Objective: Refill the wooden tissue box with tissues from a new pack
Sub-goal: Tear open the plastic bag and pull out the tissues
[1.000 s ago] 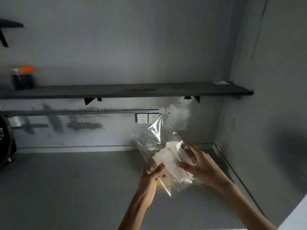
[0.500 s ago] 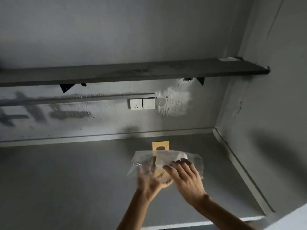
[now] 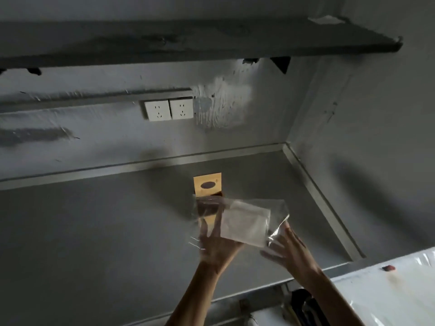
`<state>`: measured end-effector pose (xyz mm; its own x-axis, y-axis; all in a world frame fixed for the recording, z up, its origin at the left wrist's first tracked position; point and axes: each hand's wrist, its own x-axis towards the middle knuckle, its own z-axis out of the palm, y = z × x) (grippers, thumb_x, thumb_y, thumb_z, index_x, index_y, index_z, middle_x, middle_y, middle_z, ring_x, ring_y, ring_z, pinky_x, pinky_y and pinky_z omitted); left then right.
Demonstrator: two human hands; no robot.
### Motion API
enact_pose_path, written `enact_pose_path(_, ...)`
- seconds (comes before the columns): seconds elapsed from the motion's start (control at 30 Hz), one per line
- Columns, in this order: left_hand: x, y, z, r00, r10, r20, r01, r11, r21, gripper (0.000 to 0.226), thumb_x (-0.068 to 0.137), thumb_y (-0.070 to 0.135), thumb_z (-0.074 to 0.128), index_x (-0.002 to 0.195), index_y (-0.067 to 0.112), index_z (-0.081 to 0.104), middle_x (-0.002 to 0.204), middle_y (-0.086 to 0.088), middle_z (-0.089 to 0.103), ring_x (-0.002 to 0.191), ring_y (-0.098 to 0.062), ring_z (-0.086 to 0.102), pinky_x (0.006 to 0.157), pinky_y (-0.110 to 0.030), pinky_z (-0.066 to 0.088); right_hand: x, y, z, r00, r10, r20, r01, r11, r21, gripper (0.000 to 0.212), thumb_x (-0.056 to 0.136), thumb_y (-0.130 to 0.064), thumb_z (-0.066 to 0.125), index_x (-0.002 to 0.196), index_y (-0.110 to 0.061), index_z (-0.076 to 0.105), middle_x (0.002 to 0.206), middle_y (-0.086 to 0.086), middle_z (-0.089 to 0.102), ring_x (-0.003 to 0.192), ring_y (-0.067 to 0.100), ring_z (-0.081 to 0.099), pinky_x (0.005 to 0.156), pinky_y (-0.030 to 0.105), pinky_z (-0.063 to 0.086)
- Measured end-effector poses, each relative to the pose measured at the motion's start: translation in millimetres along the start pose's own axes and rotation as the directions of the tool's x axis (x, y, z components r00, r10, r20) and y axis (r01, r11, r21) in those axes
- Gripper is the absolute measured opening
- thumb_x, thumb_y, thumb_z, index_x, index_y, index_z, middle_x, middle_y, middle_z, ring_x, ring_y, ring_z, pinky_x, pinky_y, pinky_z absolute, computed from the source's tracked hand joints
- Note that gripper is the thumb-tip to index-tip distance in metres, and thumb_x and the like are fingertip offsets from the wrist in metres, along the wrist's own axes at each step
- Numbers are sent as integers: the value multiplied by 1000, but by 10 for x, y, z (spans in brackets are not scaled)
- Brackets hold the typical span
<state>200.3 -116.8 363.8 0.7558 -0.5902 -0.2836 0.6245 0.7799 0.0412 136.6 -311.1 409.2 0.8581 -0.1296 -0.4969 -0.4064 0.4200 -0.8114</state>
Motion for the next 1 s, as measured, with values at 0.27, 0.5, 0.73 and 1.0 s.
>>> enact_pose_path(0.27,85,106,-622,886,160,-435,-9,945,328,60,91,59,40,137,21,49,145,-15,46,129,-40,45,104,-69,30,902,284,-664,1000,6,-15,-8,990,-142,28,95,-13,51,118,-27,60,88,-4,75,76,14,71,71,37,55)
enact_pose_path(0.5,130,-307,-1113,776,317,-545,119,775,621,40,97,11,47,134,25,42,143,-11,48,126,-35,50,94,-54,47,1400,988,-1255,988,152,-10,-147,942,-302,42,97,-18,52,137,-6,48,76,-13,75,64,-1,69,55,13,54)
enact_pose_path(0.73,-36,-598,-1398,660,263,-703,131,882,453,39,99,39,40,127,13,46,129,-17,57,102,-35,62,79,-52,53,1057,997,-1382,936,-317,-152,79,609,-789,60,91,-54,46,137,-16,48,129,9,61,114,30,59,93,39,49)
enact_pose_path(1.0,-510,-555,-1430,732,252,-633,207,803,559,21,100,8,43,112,-6,53,99,-22,72,88,-34,72,75,-42,61,337,1559,-282,868,-222,443,451,-19,-892,18,94,-30,53,109,-29,64,108,-4,69,98,14,63,78,29,51)
